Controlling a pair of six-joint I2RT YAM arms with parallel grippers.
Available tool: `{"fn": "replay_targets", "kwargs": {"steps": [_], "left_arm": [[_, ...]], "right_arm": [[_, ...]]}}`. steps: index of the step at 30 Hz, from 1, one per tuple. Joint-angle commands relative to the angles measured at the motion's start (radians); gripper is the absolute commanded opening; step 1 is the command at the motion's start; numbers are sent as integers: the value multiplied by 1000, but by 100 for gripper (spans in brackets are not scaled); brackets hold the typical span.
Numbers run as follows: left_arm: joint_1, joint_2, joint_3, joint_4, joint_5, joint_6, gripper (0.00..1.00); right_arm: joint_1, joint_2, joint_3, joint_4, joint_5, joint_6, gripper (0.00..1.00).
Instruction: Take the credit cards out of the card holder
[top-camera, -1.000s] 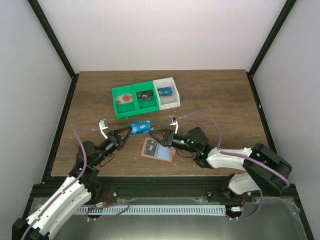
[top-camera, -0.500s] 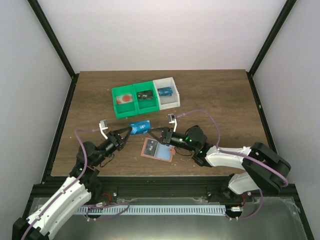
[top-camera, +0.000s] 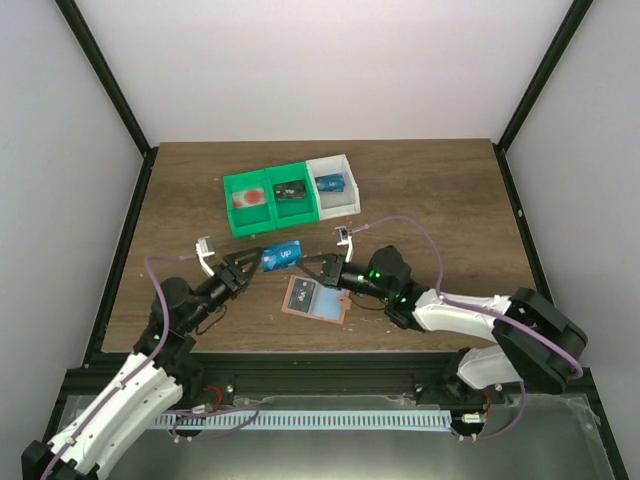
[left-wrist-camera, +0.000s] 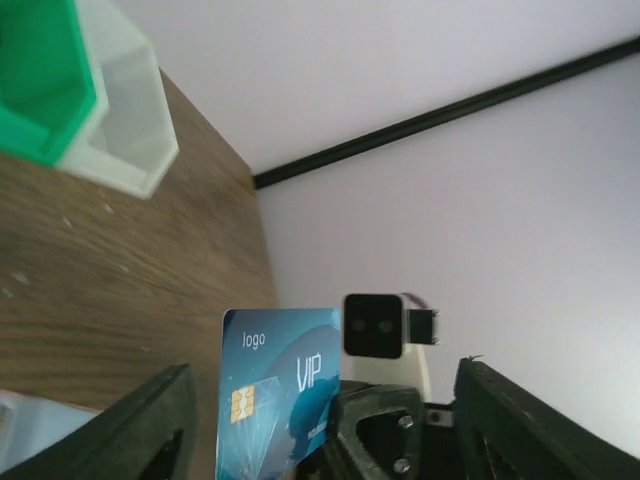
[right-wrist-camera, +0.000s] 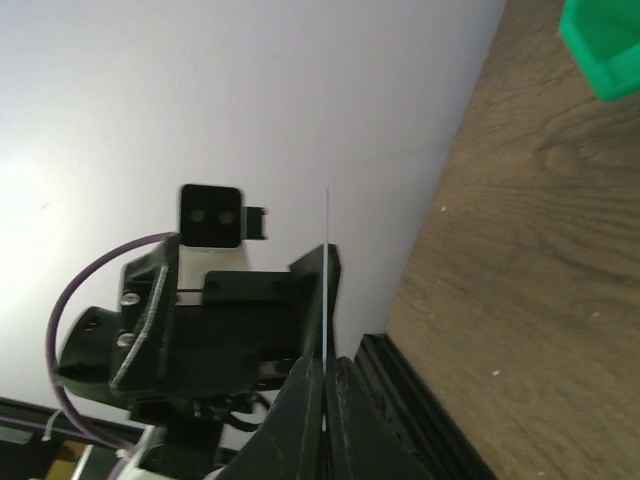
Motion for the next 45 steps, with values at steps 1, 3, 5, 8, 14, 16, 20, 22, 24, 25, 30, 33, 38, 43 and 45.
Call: {"fn": "replay_targets", "kwargs": {"steps": [1,3,5,8,14,16,20,22,24,25,30,33,38,43,45], "left_arm": [[0,-5,107,-202,-68,177,78],[0,6,140,-265,-87,258,87],[0,16,169,-315,-103,326,98],[0,34,218,-382,-116,428,100],[1,52,319,-484,-114,646,100],[0,55,348,-519,-120,702,100],[0,59,369,-550,-113,771,100],[0,63,363,-553,-103,780,100],[0,69,358,-553,-78,789,100],[0,73,358,-555,-70,794,100],[0,82,358,-568,-68,806,100],[0,76,349,-554,-29,807,100],[0,72,345,-549,-24,807,100],[0,70,343,-551,-24,809,100],[0,69,340,-544,-17,808,100]], "right_arm": [[-52,-71,59,-190,24,-127,0],[-90,-99,88,-294,33,-190,1],[-139,-125,124,-394,41,-249,0],[-207,-134,199,-532,32,-347,0],[-343,-58,347,-716,36,-497,0],[-401,-15,403,-759,32,-532,0],[-460,105,524,-847,42,-605,0],[-482,157,557,-856,54,-614,1],[-497,203,589,-847,73,-620,1],[-500,230,610,-854,89,-626,0],[-505,390,750,-916,149,-663,1],[-506,450,790,-893,136,-669,0],[-507,568,921,-940,161,-673,0],[-506,661,1011,-953,143,-658,0],[-506,693,1035,-963,132,-645,0]]}}
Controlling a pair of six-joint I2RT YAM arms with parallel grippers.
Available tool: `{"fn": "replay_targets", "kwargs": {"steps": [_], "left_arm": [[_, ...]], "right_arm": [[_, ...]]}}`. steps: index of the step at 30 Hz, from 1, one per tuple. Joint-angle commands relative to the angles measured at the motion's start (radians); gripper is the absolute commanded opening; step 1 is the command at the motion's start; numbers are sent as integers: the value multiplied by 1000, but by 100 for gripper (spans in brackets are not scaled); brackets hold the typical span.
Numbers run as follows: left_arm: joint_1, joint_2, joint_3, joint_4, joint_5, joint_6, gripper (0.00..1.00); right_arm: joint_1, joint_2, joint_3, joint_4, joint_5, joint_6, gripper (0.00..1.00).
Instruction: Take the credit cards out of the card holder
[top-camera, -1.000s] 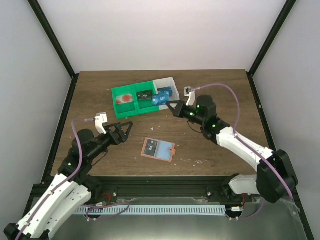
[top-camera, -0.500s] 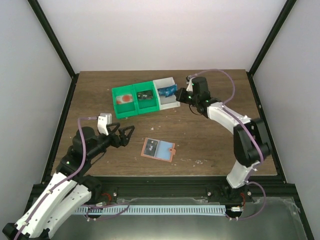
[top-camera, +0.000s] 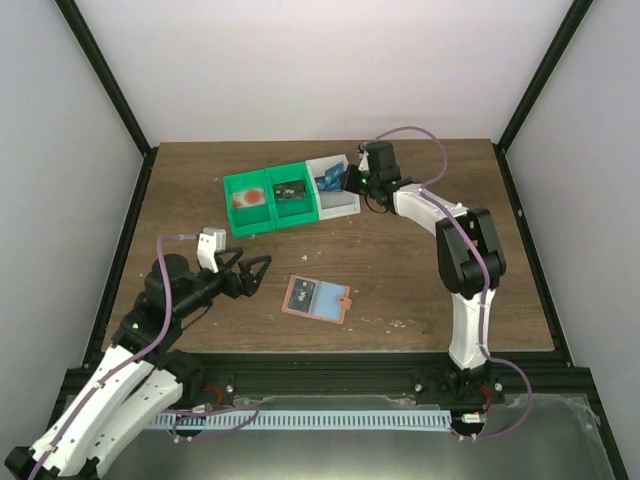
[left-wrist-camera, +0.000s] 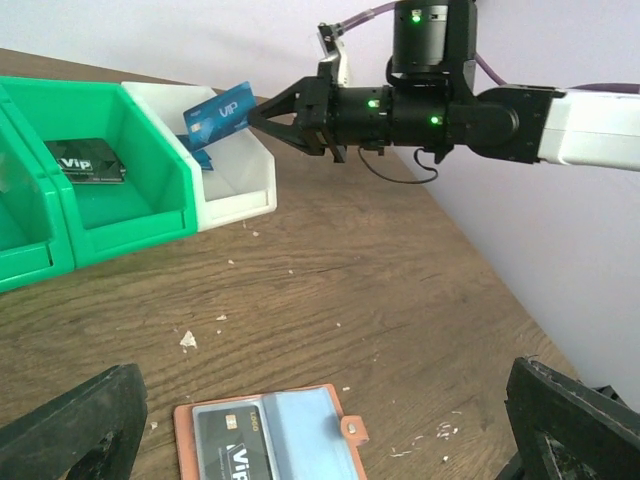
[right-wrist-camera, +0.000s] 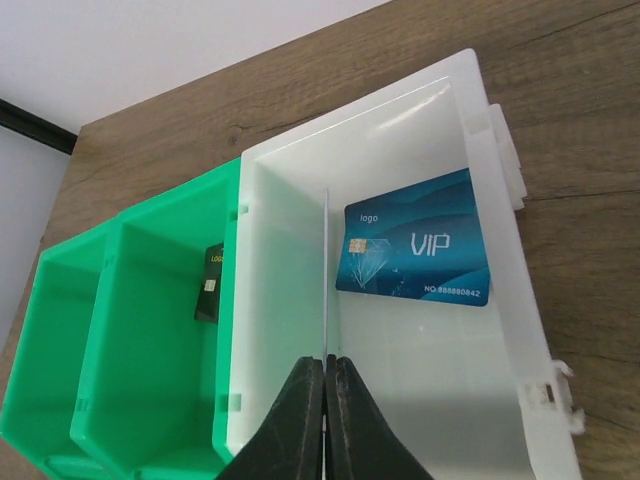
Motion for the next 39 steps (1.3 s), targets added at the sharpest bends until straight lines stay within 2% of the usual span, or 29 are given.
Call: {"fn": "replay_targets", "kwargs": {"steps": [1,20,33,39], "left_arm": [[0,-9,-12,19,25,17,100],[-1,-10,-16,25,47,17,100],[-4,-24,-16,20,44,17,100],[-6,-27,-16,18,43,20,100]], "right_arm": [[-6,60,81,-33,-9,13,1],[-6,202,199,-7,-20,36,1],[-6,286,304,-58,24,32,1],[-5,302,313,-58,41,42,7]]}}
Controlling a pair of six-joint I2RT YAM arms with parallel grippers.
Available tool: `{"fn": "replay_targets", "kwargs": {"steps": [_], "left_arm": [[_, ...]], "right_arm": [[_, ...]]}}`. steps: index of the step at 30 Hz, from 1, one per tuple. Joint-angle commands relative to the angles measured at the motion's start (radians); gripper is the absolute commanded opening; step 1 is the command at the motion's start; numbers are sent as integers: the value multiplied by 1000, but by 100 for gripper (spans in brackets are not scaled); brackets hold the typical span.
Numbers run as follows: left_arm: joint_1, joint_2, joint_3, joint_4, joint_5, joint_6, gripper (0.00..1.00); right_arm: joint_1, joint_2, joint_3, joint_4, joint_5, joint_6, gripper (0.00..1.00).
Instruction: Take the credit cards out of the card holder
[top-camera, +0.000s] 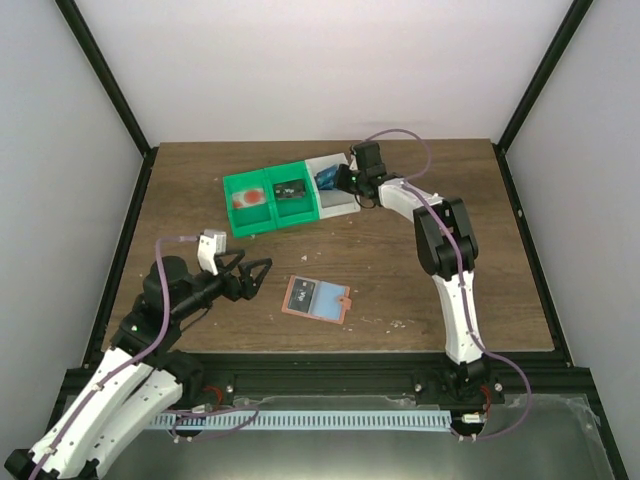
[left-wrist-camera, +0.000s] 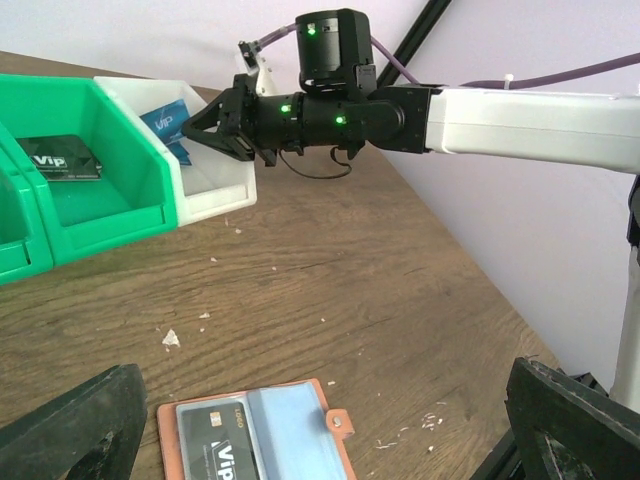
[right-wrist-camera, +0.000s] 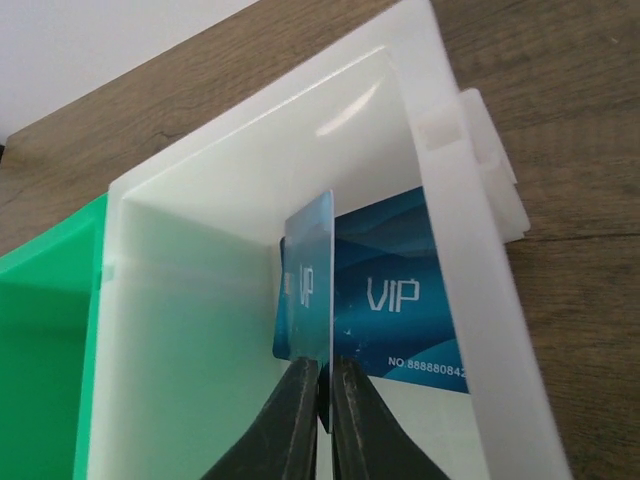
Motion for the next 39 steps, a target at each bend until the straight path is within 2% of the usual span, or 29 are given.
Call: {"fn": "replay_targets", "kwargs": {"steps": [1,17,23,26,29,33,39], "left_arm": [[-5,-11,-9,16,2,19,100],[-11,11,6,-11,10,21,100],[-11,21,25,-43,-28,25,100],[-11,38,41,-66,-81,31,100],[-11,71,54,-81,-71,45,100],[-11,133,68,-109,-106,36,100],[-11,274,111,-153,-116,27,98]], "right_arm": [[-6,20,47,-14,32,4,8],[-6,8,108,-53,52,1,25],[-6,-19,137,-59,51,1,38],[-6,-33,150,-80,44,-2,42],[-6,-62,144,-105,35,2,45],[-6,-152,61,-122,17,49,48],[-6,-345,-178,-114,-29,83,52]]}}
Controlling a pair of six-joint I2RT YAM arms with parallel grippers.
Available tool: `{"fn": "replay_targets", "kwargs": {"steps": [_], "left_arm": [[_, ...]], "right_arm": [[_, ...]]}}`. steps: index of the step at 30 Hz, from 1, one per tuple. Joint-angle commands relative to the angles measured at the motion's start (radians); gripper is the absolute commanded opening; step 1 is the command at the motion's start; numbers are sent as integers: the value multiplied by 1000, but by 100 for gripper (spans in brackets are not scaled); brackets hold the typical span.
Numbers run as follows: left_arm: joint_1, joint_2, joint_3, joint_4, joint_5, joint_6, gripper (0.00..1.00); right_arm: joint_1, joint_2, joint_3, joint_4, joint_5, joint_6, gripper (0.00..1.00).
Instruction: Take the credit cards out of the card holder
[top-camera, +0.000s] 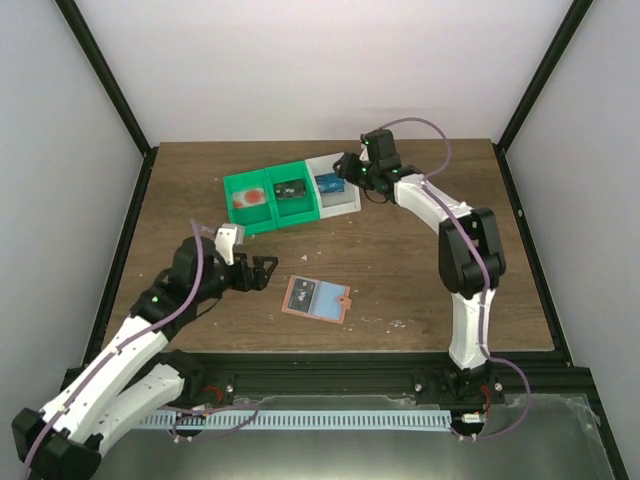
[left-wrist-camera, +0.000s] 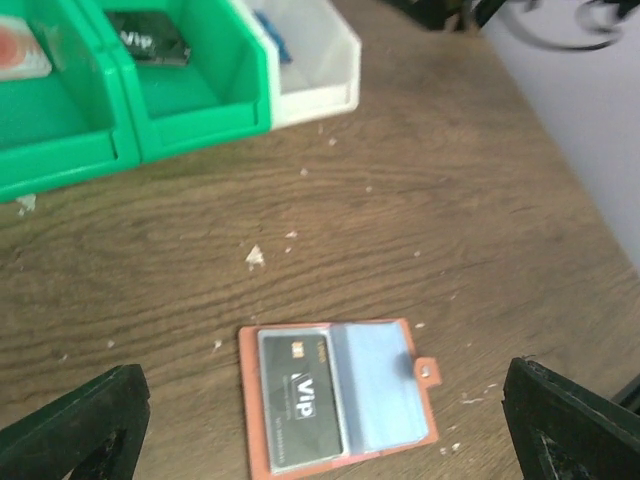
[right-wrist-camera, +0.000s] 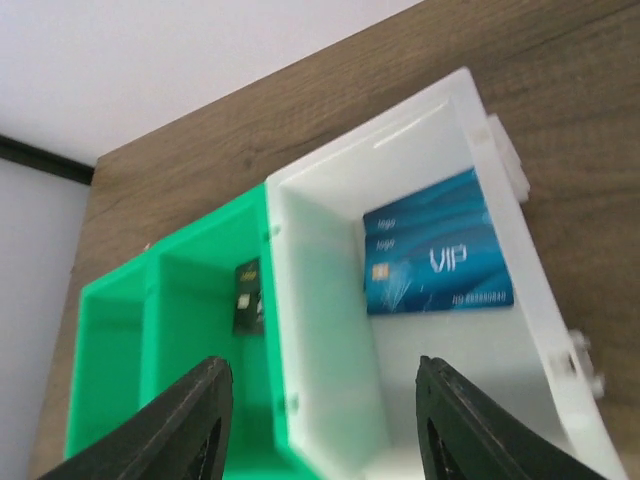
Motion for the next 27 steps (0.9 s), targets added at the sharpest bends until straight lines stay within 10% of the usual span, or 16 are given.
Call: {"fn": "replay_targets", "kwargs": {"steps": [1,27], "left_arm": [[-3,98,59,-49,-17,4,97],[-21,608,-137,425,315,-208,57]], "right_arm": [[-6,-161,-132,-20,-34,29,53],[174,-594,-906,182,-317,132,54]]}}
